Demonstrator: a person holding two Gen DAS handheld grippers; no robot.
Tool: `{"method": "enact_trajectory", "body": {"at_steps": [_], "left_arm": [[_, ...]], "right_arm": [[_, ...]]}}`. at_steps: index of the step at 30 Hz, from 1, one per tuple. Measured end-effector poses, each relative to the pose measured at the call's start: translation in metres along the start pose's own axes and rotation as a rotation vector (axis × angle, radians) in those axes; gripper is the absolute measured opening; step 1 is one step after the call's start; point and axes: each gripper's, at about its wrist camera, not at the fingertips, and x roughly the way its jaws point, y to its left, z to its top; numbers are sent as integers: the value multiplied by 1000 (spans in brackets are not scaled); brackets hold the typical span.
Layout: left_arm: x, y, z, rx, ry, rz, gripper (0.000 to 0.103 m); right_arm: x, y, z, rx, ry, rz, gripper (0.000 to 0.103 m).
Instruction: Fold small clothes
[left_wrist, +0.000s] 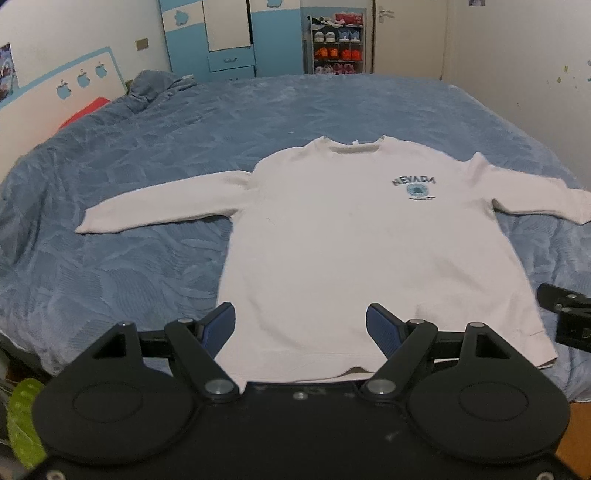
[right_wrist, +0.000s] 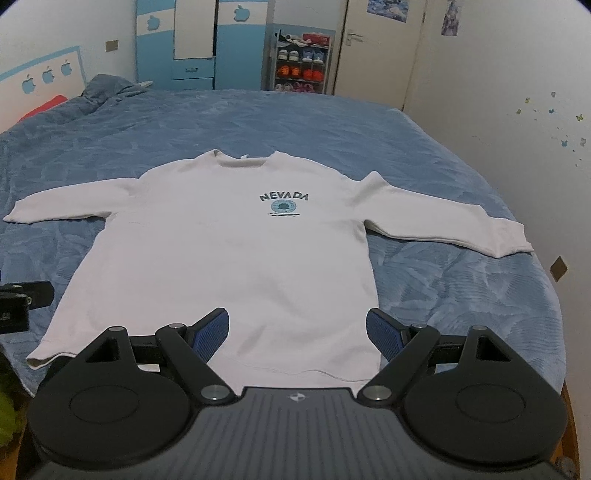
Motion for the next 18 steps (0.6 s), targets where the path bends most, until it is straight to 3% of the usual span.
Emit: {"method": "enact_trajectory", "body": {"at_steps": [8, 15, 18], "left_arm": [[15, -2, -2, 38, -37, 23, 80], [42, 16, 3, -36, 16, -67, 80], [60, 32, 10, -60, 14, -87, 80]], "right_arm": [[12, -2, 0, 22, 20, -15, 99], [30, 5, 1, 7, 33, -35, 99], [42, 11, 14, -30, 4, 9, 99]]}}
